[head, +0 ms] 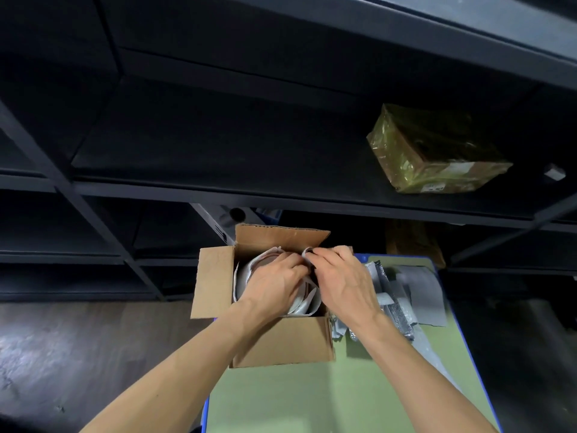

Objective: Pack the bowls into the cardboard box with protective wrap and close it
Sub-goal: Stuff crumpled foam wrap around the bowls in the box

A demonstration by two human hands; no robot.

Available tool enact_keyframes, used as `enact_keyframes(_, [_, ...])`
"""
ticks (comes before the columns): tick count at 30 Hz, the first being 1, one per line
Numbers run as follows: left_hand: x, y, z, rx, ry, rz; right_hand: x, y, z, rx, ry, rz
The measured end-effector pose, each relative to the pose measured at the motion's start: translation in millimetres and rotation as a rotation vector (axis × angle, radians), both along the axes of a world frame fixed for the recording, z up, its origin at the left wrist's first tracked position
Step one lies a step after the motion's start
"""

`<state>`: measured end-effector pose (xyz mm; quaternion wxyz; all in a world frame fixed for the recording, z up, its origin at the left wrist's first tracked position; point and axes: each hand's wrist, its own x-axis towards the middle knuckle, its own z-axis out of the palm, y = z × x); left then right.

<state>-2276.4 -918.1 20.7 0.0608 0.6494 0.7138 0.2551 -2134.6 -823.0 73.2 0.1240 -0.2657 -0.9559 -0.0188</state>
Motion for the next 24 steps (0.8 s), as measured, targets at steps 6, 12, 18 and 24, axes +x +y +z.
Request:
enact_keyframes(6, [-1.9,-2.2,2.7,-0.002,0.02,-0.003,-2.5,-2.6,-11.4,-0.017,-0.106,-0.031])
enact_keyframes(12, [-4.8,-1.8,6.8,-0.021,0.03,-0.025,-6.9,-3.6,-7.4,-0.008,-0.18,-0.02])
enact_keyframes(18, [-6.5,-0.3,8.3,-0.053,0.068,-0.038,2.0,-9.5,-11.1,-0.064,-0.12,-0.077])
enact_keyframes(24, [-3.7,0.5,8.6,-0.078,0.096,-0.041,-2.9,-13.4,-5.9,-0.076,-0.208,-0.077])
